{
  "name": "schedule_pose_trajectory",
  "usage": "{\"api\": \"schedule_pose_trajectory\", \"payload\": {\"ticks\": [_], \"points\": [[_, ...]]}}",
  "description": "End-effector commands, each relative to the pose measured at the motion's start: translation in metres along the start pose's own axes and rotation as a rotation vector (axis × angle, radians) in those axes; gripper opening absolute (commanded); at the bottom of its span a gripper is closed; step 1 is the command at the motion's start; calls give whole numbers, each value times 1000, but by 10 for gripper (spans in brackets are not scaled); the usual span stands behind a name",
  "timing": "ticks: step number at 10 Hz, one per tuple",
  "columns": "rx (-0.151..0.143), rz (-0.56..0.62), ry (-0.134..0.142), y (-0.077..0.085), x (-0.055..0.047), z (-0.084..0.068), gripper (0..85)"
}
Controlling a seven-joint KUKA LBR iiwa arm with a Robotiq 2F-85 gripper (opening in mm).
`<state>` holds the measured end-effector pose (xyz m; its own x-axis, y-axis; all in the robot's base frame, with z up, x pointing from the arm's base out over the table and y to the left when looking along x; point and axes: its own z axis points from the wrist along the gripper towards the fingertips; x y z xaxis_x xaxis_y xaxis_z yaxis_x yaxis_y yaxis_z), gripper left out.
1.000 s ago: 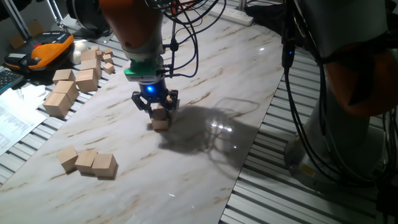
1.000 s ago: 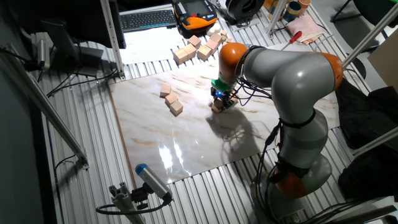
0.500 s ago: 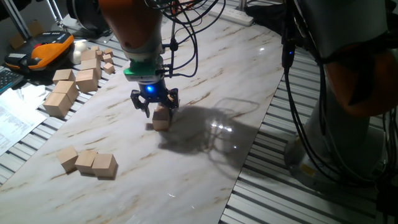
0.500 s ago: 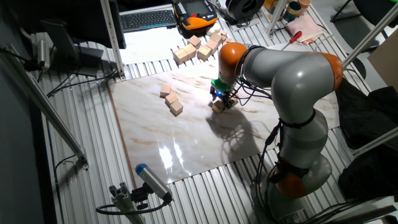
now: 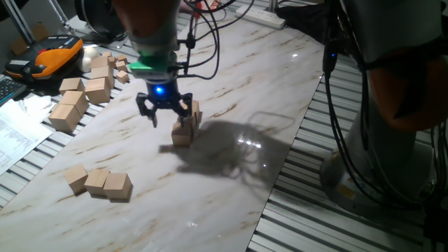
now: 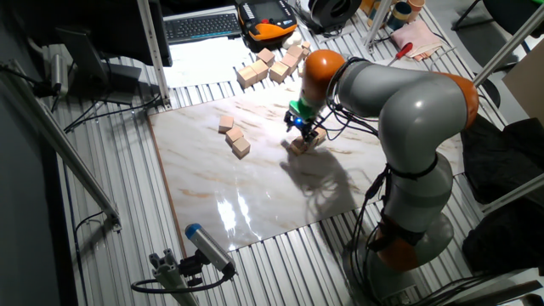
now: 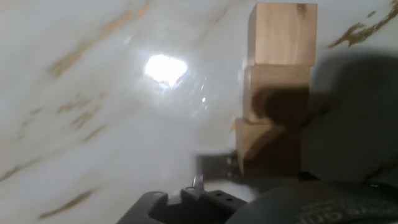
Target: Stack the blocks into a pyramid shape
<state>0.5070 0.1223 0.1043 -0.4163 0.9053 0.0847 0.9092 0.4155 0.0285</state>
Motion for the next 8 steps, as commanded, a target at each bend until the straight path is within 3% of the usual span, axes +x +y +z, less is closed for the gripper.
{"api": "schedule_pose_trajectory", "payload": {"ticks": [1, 3, 5, 6, 8], "points": [[-8, -7, 8, 4, 12, -3, 510], [-21, -26, 28, 9, 31, -8, 510], [-60, -14, 62, 10, 39, -5, 510], [-58, -10, 56, 10, 42, -1, 510], [-67, -44, 68, 9, 42, -1, 170]]}}
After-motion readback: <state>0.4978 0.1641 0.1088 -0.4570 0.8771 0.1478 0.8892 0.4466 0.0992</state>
